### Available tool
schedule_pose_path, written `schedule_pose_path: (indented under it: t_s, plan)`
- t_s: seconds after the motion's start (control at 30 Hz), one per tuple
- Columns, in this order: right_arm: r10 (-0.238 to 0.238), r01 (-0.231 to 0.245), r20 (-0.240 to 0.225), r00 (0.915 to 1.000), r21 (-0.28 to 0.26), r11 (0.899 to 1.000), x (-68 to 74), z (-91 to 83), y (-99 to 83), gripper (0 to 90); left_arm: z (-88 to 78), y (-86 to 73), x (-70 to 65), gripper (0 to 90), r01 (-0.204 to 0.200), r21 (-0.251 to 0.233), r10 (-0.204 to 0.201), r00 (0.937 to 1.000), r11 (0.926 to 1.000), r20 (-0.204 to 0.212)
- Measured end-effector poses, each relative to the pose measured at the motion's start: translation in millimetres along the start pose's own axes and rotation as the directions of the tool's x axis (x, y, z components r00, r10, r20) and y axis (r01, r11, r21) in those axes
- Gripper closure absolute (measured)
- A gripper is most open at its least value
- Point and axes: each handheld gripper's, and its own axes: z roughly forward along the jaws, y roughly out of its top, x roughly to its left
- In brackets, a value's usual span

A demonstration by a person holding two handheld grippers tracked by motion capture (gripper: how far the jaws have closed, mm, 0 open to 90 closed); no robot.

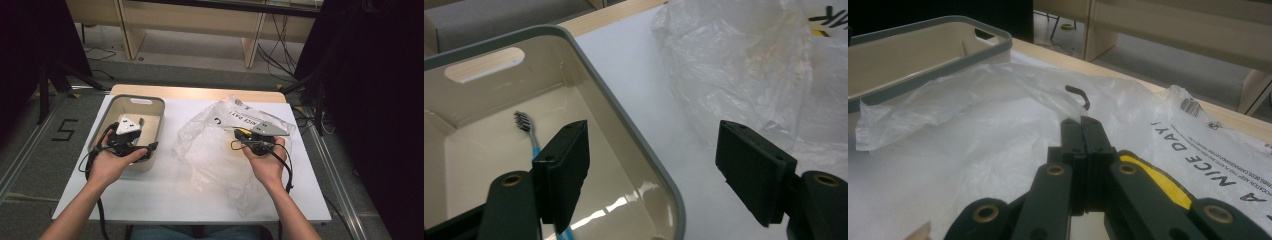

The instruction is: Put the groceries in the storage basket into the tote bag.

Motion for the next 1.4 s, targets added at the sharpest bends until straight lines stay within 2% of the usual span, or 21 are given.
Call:
schedule_pose_path:
  t_s: [0.17, 0.3, 0.43, 0.57, 0.63, 0.83, 0.9, 1.07, 1.13, 1.17, 1.2, 1.27, 1.37, 1.4]
  plan:
    - [0.001, -0.001, 0.003, 1.0, 0.004, 1.0, 0.0, -1.8, -2.1, 90.0, 7.3, 3.3, 17.1, 29.2, 0.044, 0.043, -0.043, 0.999, 0.9981, -0.013]
    - [0.003, -0.003, 0.002, 1.0, -0.002, 1.0, 0.3, -2.6, -0.5, 90.0, 14.1, 6.2, 33.0, 29.2, 0.097, 0.07, -0.095, 0.9951, 0.9929, -0.025]
    - [0.001, -0.001, 0.001, 1.0, -0.005, 1.0, -0.1, -2.5, 0.2, 90.0, 22.6, 11.5, 48.4, 29.4, 0.109, 0.11, -0.102, 0.9928, 0.988, -0.062]
    - [0.001, -0.001, -0.004, 1.0, 0.001, 1.0, 1.1, -1.6, -0.7, 90.0, 37.6, 16.6, 57.4, 29.9, 0.122, 0.153, -0.11, 0.9904, 0.9807, -0.084]
    - [0.001, -0.001, -0.005, 1.0, 0.002, 1.0, 1.8, -1.6, -0.8, 90.0, 45.6, 18.1, 61.8, 30.4, 0.122, 0.189, -0.108, 0.9905, 0.9743, -0.086]
    - [0.001, -0.001, -0.007, 1.0, 0.002, 1.0, 1.2, -2.6, -0.7, 90.0, 63.5, 17.2, 73.5, 31.0, 0.161, 0.247, -0.136, 0.9841, 0.9556, -0.114]
    - [0.0, 0.0, -0.007, 1.0, 0.002, 1.0, 0.7, -2.7, -0.6, 90.0, 68.6, 15.8, 76.2, 31.4, 0.165, 0.276, -0.138, 0.9836, 0.9468, -0.116]
    - [0.001, -0.001, -0.007, 1.0, 0.003, 1.0, 1.2, -2.2, -0.9, 90.0, 79.4, 12.2, 81.7, 32.4, 0.185, 0.314, -0.153, 0.9807, 0.9312, -0.121]
    - [0.002, -0.002, -0.008, 1.0, 0.001, 1.0, 1.5, -2.4, -0.7, 90.0, 83.1, 10.6, 84.3, 33.2, 0.193, 0.334, -0.16, 0.9794, 0.9226, -0.122]
    - [0.002, -0.002, -0.008, 1.0, 0.001, 1.0, 1.7, -2.5, -0.7, 90.0, 84.9, 10.3, 85.7, 33.8, 0.203, 0.351, -0.17, 0.9778, 0.9143, -0.123]
    - [0.001, -0.001, -0.008, 1.0, 0.001, 1.0, 1.7, -2.5, -0.7, 90.0, 86.0, 10.2, 86.6, 34.6, 0.207, 0.36, -0.173, 0.9772, 0.9098, -0.123]
    - [0.001, -0.001, -0.008, 1.0, 0.001, 1.0, 1.5, -2.6, -0.7, 90.0, 87.3, 11.4, 87.7, 35.3, 0.198, 0.369, -0.159, 0.9784, 0.908, -0.131]
    - [-0.001, 0.001, -0.009, 1.0, 0.001, 1.0, 1.2, -2.8, -0.6, 90.0, 89.6, 13.2, 90.3, 36.3, 0.208, 0.368, -0.166, 0.9759, 0.9063, -0.142]
    - [0.0, 0.0, -0.009, 1.0, 0.002, 1.0, 1.2, -2.8, -0.6, 90.0, 91.0, 12.6, 91.8, 36.7, 0.21, 0.373, -0.166, 0.9754, 0.9037, -0.145]
